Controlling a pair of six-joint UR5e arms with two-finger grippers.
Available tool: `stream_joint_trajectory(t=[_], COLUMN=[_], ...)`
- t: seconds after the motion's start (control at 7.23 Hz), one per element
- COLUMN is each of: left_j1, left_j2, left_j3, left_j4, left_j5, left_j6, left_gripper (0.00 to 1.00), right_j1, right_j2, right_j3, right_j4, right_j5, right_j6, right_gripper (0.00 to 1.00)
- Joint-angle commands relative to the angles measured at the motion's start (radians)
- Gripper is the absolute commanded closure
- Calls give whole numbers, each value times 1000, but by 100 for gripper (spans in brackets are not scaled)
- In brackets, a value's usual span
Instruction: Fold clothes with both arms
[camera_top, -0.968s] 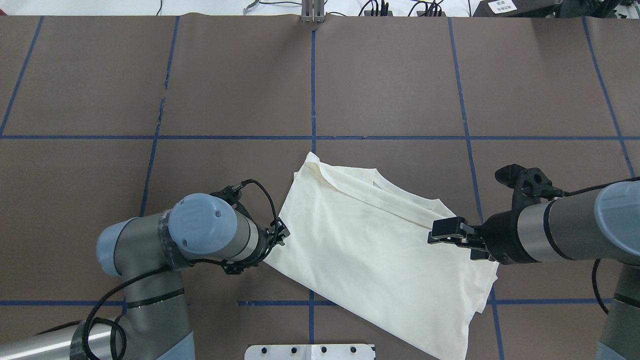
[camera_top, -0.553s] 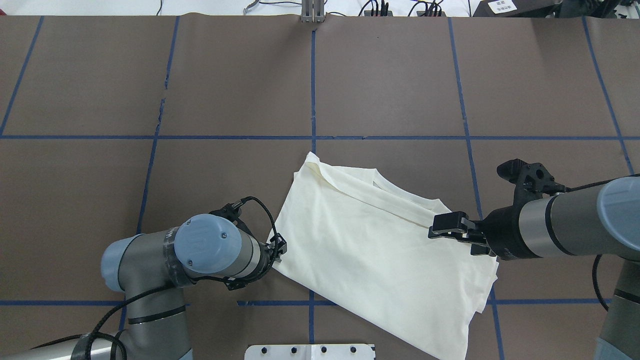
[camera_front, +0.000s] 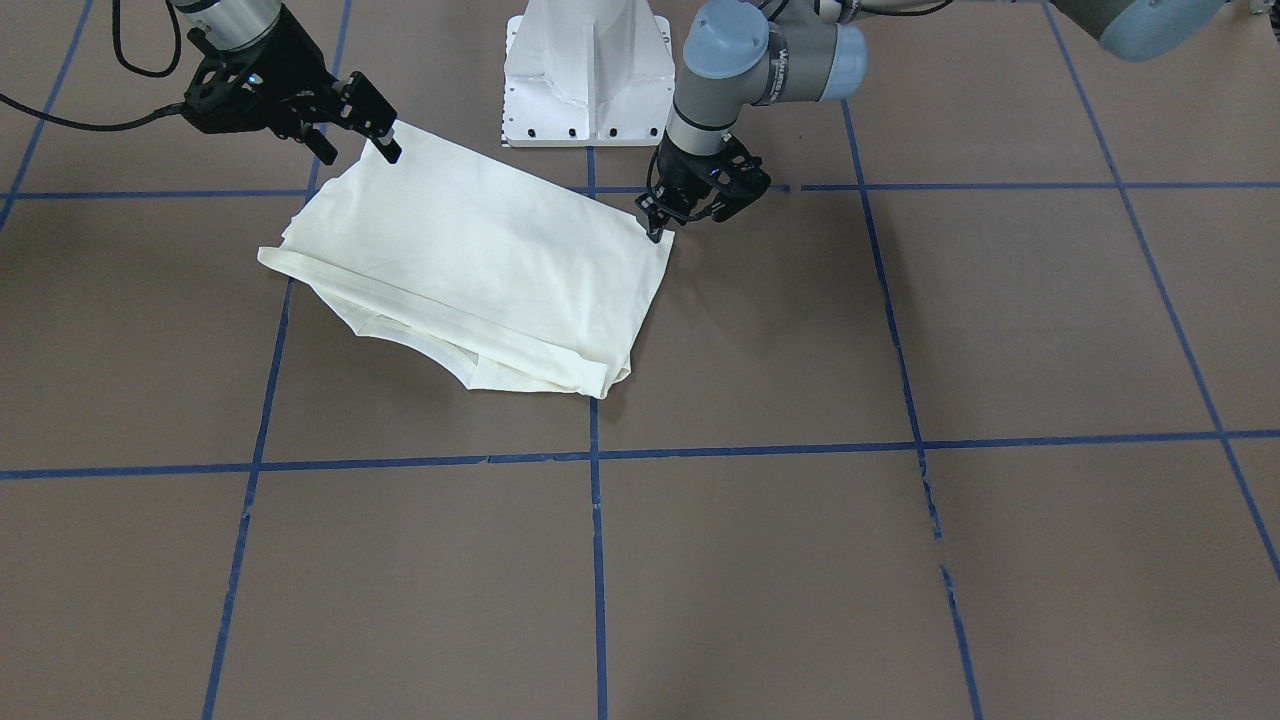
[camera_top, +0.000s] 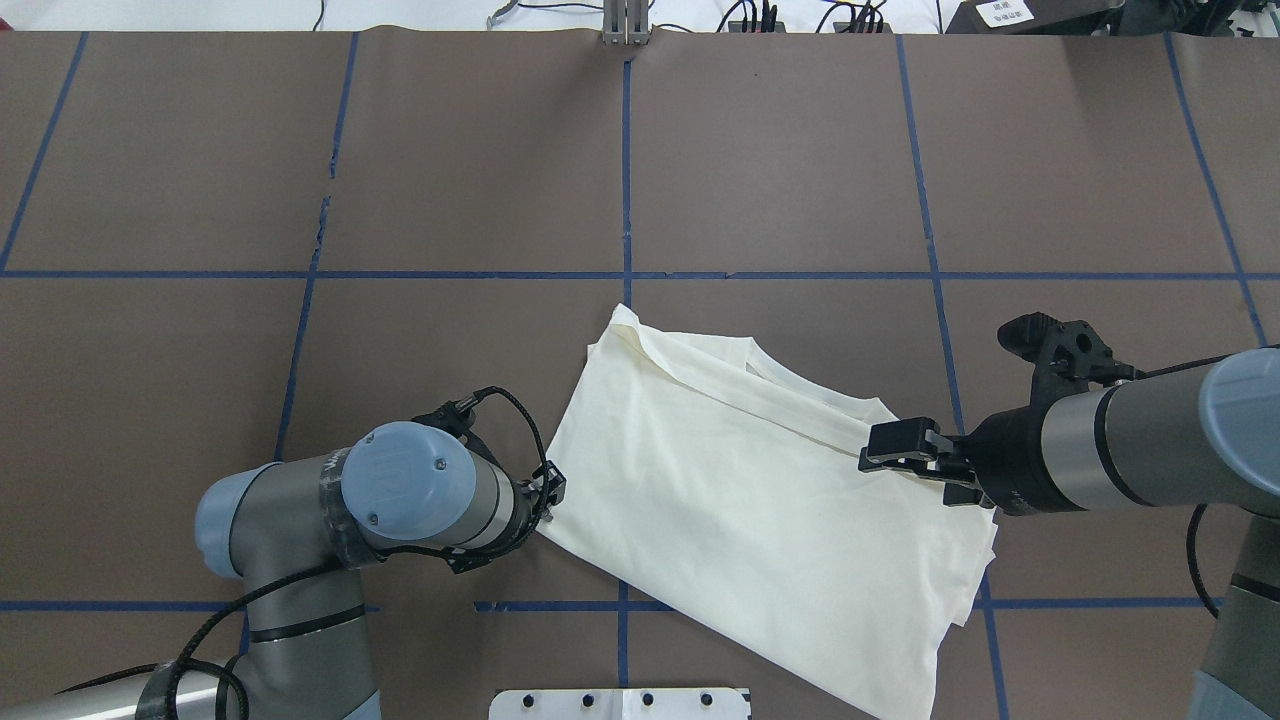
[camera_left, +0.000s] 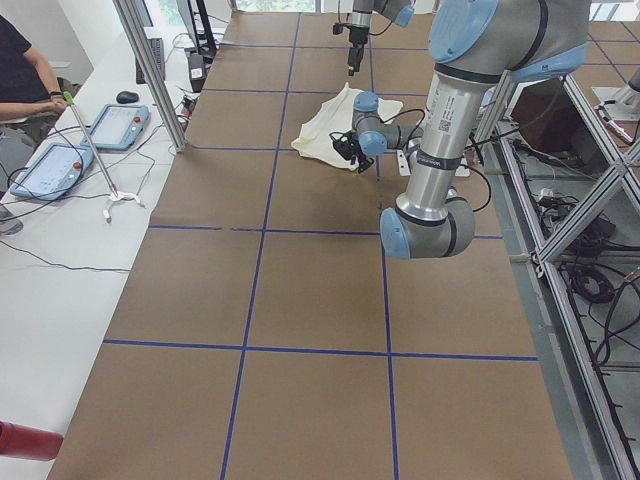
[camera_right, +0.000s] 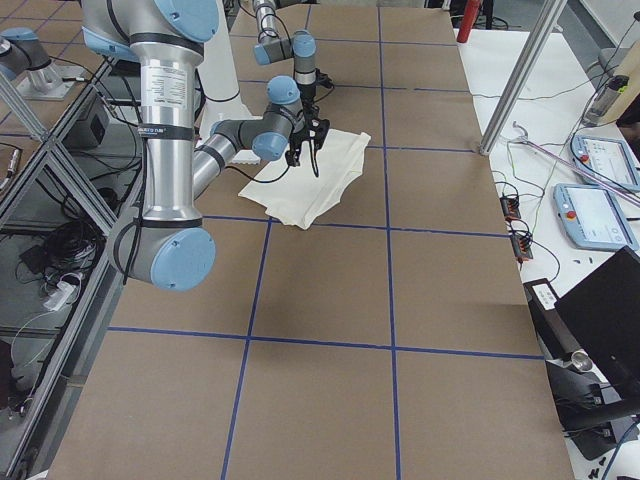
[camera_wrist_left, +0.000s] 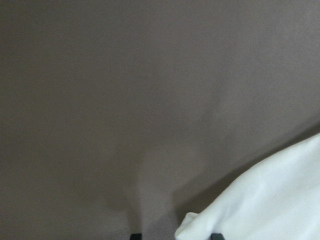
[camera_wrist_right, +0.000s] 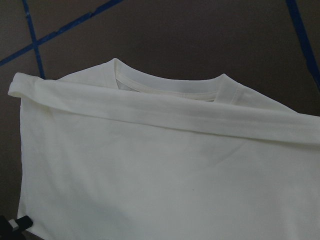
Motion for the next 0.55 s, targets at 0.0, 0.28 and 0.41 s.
stream_joint_trajectory(t=[0.0,0.28,0.41], left_j1=[1,-2,-2], left_j2=[-3,-4,-6], left_j3=[0,1,0], left_j4=[0,0,-2], left_j5=[1,7,19], left_j6=[0,0,0], left_gripper=[69,81,91], right_j1=[1,3,3], right_j2=[-1,-3,-3], right_j3=[-4,-7,-7], right_j4=[-1,-1,-1], right_j5=[0,0,0], right_j6=[1,1,1], right_gripper=[0,0,0])
